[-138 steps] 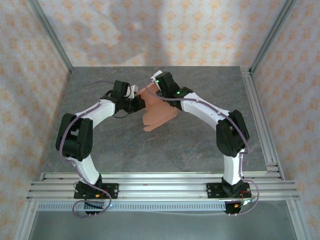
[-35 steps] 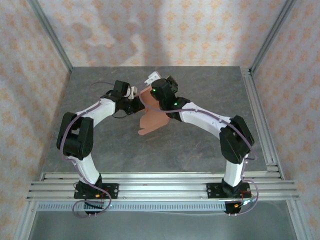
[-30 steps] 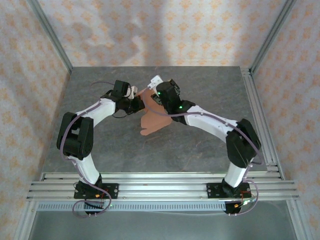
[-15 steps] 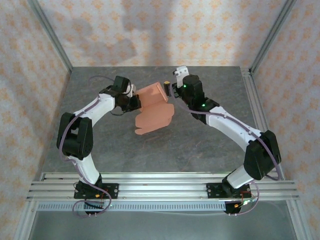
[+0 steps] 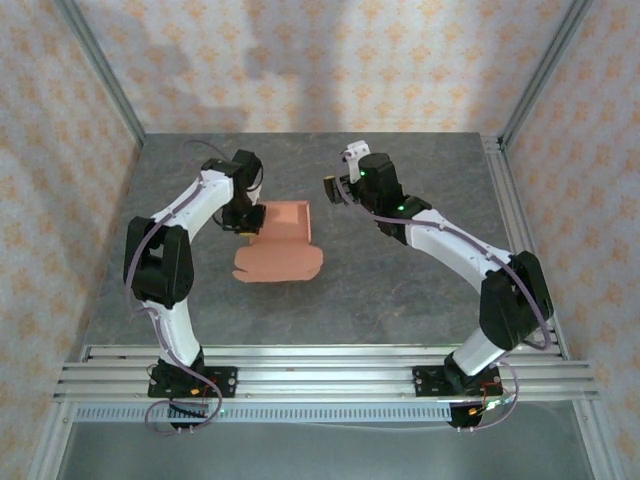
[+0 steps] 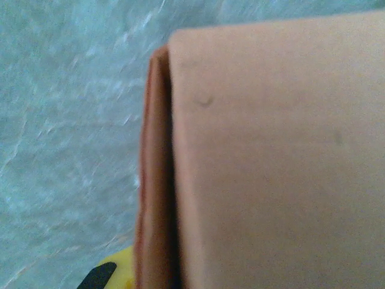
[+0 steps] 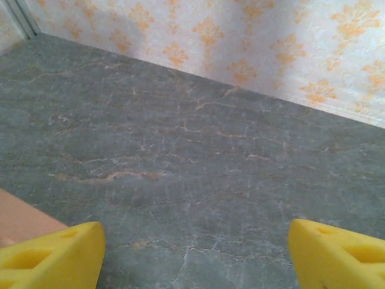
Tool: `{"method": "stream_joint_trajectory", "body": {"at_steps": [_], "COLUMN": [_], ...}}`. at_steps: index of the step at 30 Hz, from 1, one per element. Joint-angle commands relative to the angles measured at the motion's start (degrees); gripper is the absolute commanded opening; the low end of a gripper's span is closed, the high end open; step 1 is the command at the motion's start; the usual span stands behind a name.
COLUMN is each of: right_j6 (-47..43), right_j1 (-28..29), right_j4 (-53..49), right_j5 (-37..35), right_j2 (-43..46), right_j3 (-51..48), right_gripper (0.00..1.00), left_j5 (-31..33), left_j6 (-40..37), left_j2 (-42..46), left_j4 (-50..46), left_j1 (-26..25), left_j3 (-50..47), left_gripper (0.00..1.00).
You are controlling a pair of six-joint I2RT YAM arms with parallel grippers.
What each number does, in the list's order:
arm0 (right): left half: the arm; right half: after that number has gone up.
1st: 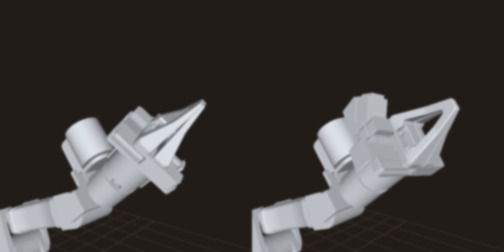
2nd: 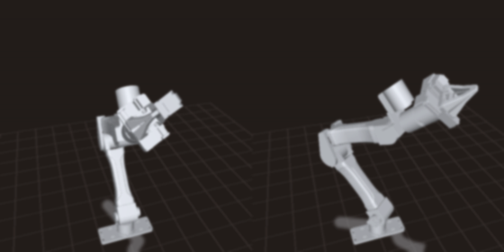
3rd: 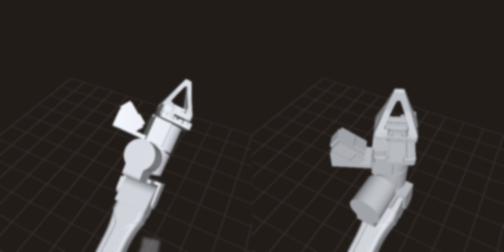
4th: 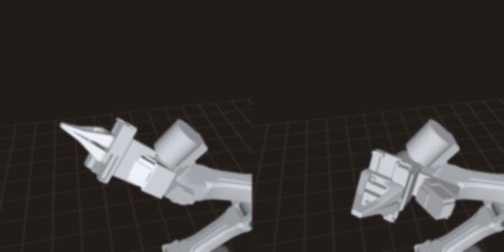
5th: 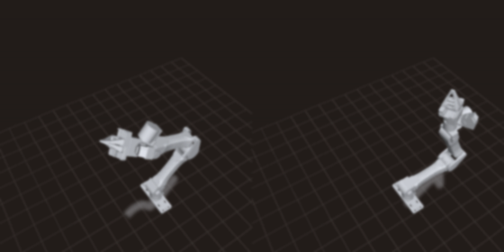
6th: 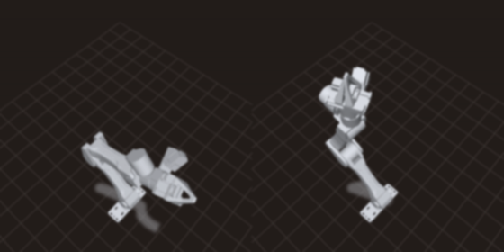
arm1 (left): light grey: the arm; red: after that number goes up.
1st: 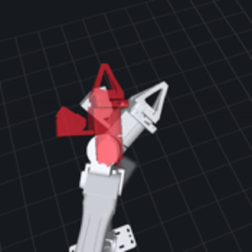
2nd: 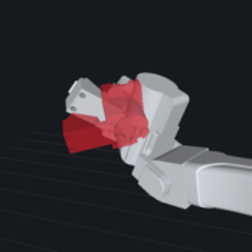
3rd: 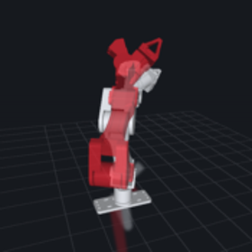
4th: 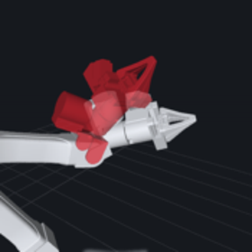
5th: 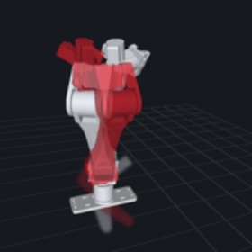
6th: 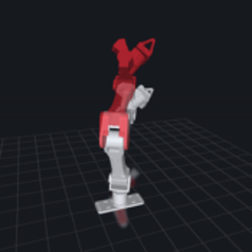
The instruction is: Fold the paper box
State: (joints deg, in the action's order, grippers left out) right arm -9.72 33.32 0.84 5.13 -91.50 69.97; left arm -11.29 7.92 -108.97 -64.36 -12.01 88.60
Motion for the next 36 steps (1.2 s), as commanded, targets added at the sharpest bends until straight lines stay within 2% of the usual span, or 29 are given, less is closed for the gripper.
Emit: {"method": "stream_joint_trajectory", "body": {"at_steps": [1, 4, 13, 17, 23, 26, 32, 36], "right_j6": [1.5, 2.1, 2.4, 2.3, 2.2, 1.6, -0.4, -2.3], "right_j1": [-0.1, -0.1, -0.1, -0.1, -0.1, -0.1, 0.5, 2.0], "right_j4": [-0.3, 0.1, -0.2, -0.8, -1.7, -2.7, -4.8, -6.9], "right_j5": [3.3, 4.9, 6.9, 7.3, 8.2, 10.8, 17.9, 19.5], "right_j2": [-0.7, -1.5, -4.0, -4.4, -4.3, -4.8, -6.6, -9.1], "right_j3": [1.8, 1.9, 3.2, 3.6, 3.9, 4.3, 5.4, 7.1], "right_gripper": [0.79, 0.79, 0.79, 0.79, 0.79, 0.79, 0.82, 0.83], "left_j5": [5.0, 3.2, 5.0, 6.6, 6.0, 5.9, 7.8, 7.4], "left_j6": [-4.7, -7.4, -10.4, -10.0, -10.1, -10.5, -9.0, -5.1], "left_j2": [-2.2, -4.8, -11.4, -13.3, -13.1, -12.0, -3.4, 5.0], "left_j4": [-11.6, -15.3, -20.7, -21.5, -21.7, -21.8, -16.6, -11.1], "left_j1": [-0.6, -0.6, -0.6, -0.6, -0.9, -1.0, -0.8, -0.2], "left_j3": [2.2, 3.2, 4.0, 6.3, 9.1, 9.7, 8.0, 6.3], "left_gripper": [0.0, 0.0, 0.0, 0.23, 0.42, 0.53, 0.76, 0.84]}}
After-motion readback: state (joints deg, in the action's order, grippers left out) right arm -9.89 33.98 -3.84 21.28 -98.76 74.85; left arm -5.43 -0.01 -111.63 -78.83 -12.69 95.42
